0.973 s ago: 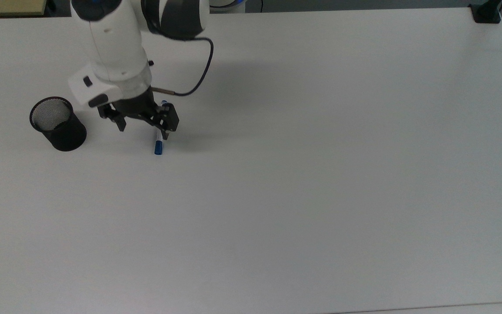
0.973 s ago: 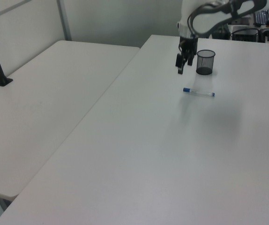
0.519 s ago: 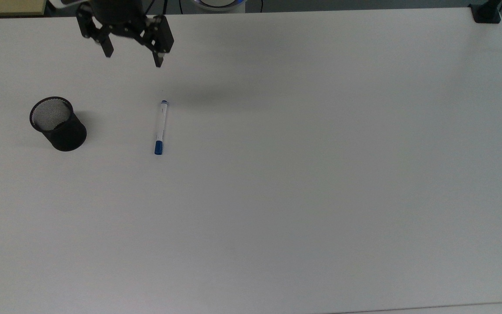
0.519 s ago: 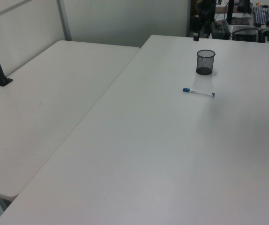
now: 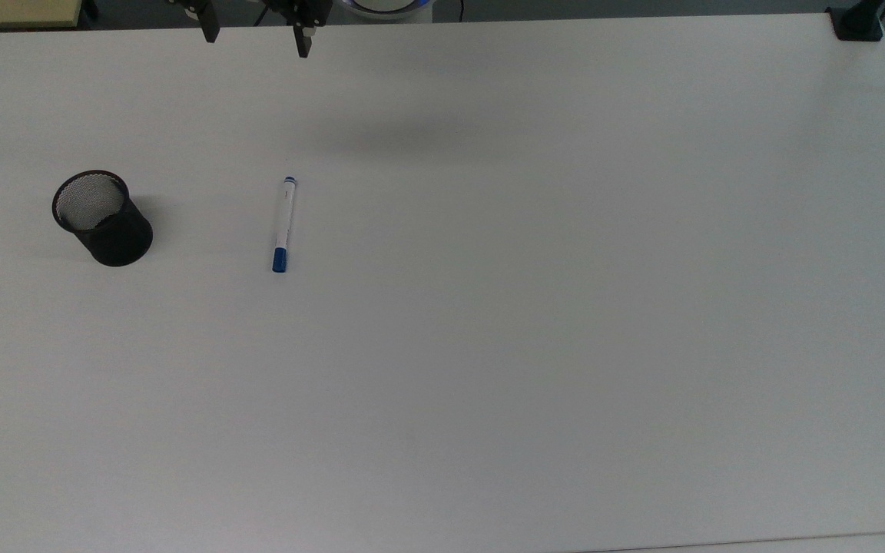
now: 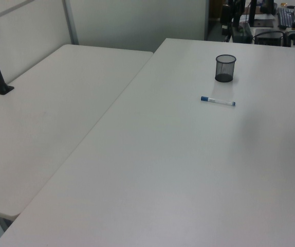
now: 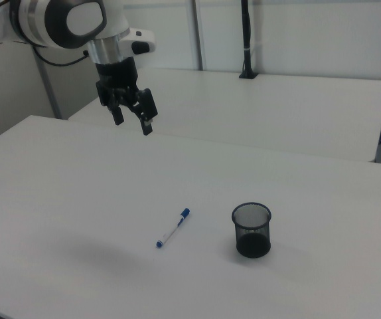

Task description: Remove the marker

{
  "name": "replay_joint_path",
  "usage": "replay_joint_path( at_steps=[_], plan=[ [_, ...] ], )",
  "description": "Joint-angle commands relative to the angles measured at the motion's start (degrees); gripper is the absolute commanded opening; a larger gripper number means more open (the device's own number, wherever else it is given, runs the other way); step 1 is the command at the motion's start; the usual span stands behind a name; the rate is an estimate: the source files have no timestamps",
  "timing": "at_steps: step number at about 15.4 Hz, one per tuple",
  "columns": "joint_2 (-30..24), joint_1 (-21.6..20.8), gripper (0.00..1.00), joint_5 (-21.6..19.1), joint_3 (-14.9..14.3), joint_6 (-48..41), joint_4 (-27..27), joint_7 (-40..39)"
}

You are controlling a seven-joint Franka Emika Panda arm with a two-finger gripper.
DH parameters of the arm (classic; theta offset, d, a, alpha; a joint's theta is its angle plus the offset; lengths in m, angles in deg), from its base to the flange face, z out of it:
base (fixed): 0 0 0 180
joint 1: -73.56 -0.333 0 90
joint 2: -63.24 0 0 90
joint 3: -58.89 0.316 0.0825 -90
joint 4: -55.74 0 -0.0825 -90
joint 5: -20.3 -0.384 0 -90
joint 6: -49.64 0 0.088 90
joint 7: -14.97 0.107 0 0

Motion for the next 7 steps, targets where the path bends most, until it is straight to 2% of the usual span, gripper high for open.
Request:
replay_joint_path(
  at_steps=[1, 7],
  plan=[
    [0.0, -1.2, 1.00, 0.4, -1.4, 4.4, 1.3, -2.9],
    [-0.2, -1.0, 1.00, 0.3, -1.1, 4.0, 1.3, -3.6]
  ],
)
